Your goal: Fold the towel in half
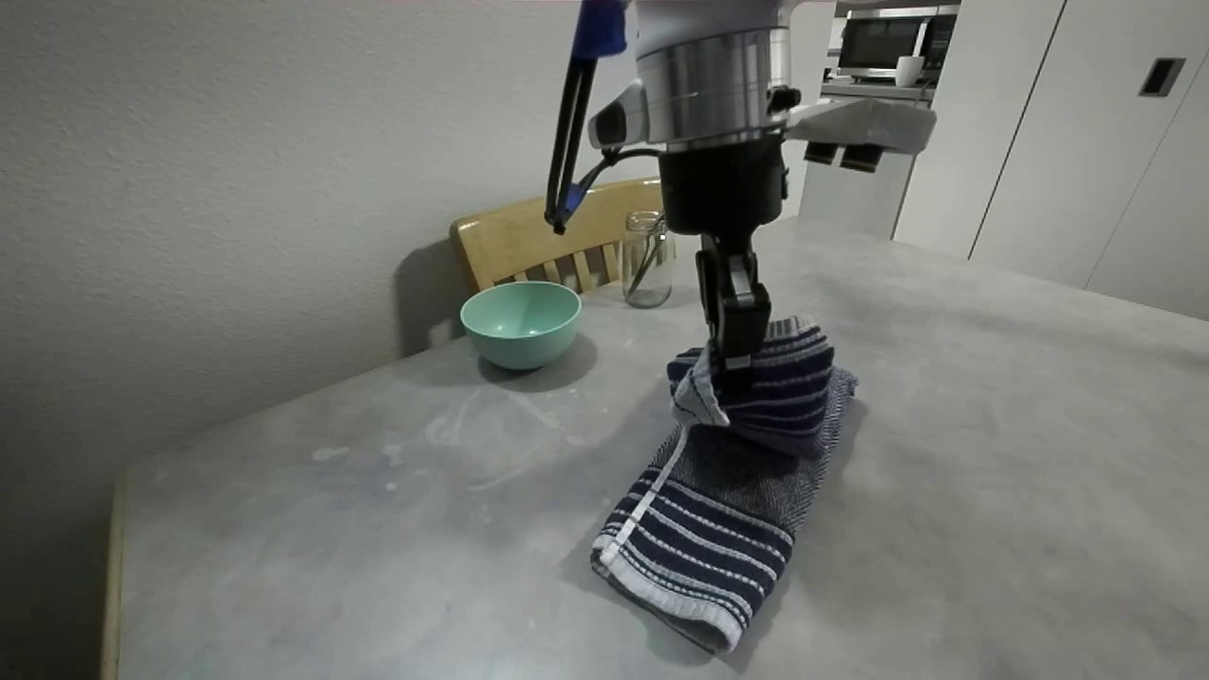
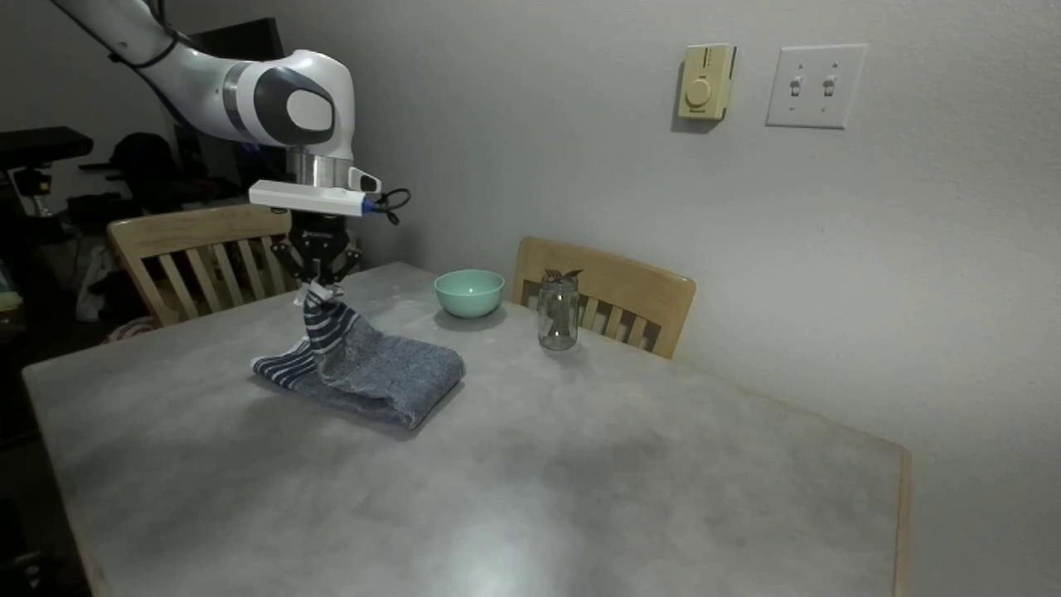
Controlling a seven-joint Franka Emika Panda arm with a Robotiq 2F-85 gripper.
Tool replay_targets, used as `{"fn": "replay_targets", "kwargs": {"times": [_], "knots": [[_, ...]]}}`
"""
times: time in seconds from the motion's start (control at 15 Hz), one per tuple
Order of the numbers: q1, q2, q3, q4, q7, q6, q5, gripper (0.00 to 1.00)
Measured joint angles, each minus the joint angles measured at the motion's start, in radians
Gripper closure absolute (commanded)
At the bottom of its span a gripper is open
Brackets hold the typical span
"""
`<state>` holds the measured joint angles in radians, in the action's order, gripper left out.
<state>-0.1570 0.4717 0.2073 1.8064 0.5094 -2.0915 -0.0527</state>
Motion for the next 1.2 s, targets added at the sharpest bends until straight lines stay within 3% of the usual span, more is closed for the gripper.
{"fn": "replay_targets", "kwargs": {"times": [0.8,0.87,0.93,1.2], "knots": [[-0.058,0.148,0.014,-0.135,0.000,0.099,-0.031,0.98],[-0.058,0.155,0.014,-0.144,0.000,0.104,-0.031,0.77],[-0.058,0.161,0.014,-0.154,0.000,0.110,-0.031,0.64],[-0.063,0.172,0.018,-0.183,0.000,0.131,-0.033,0.36]]}}
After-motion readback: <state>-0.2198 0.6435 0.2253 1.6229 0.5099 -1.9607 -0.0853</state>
